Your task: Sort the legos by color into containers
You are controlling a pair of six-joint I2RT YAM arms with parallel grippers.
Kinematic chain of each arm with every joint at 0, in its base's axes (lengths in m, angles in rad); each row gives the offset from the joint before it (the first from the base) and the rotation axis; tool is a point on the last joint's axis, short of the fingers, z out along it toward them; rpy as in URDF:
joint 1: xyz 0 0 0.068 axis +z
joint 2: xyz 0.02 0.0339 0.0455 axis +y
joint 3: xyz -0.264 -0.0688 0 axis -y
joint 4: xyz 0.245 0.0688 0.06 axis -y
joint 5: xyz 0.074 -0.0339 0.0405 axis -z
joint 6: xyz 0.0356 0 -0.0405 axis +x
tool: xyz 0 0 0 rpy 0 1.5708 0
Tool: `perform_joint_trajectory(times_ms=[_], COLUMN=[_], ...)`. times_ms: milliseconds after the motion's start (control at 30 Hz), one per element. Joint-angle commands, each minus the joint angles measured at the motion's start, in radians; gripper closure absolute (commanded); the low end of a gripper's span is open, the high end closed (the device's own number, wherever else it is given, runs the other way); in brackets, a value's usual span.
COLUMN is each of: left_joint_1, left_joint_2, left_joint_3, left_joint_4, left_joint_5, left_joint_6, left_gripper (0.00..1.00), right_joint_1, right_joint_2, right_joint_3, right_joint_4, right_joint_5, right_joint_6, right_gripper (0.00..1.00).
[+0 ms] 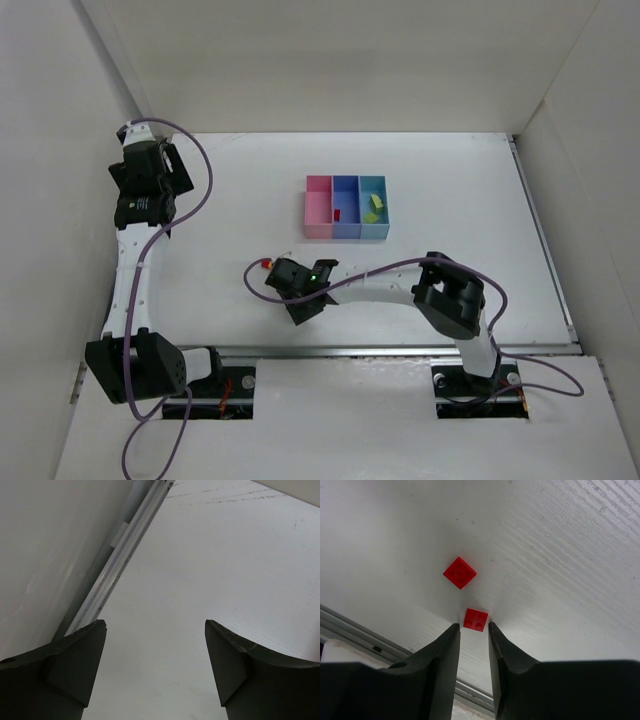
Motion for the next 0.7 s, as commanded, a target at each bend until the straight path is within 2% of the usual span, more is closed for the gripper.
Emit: perform_joint_trajectory(times_ms=[0,133,233,333,433,567,667], left_joint_1=[0.007,0.007,0.007,0.007,0.007,0.007,0.007], left_joint_2=[-0.011,-0.011,-0.011,-0.011,-0.011,-0.02,-0.02], left_joint_3=[-0.006,-0.006,-0.006,-0.006,-0.006,-0.006,-0.006], left_joint_4=[0.027,0.027,0.027,0.027,0.027,0.027,0.027], left_joint_5=[0.005,0.005,0.005,0.005,0.005,0.005,0.005], left_joint_6=[-0.008,-0.008,-0.008,-0.008,-0.008,-0.008,-0.008], left_gripper=[0.22,0.22,0.22,0.22,0.22,0.22,0.22], right_joint_1=[0.007,0.007,0.007,0.007,0.007,0.007,0.007], right_joint_2=[0.042,0.068,0.08,0.08,0.08,0.07,0.059], right_joint_3=[-0.004,0.033,0.042,0.042,0.042,0.033,0.023], right_joint_4=[-0.007,-0.025,-0.025,-0.025,-0.025,-0.025,-0.025], right_joint_5=[0.028,0.039,0.039,0.039,0.039,0.048,0.048], right_joint_6=[0.018,0.009,0.009,0.009,0.009,-0.01,-0.02], right_gripper=[0.65,0.65,0.69,0.77,0.8,0.92,0.95])
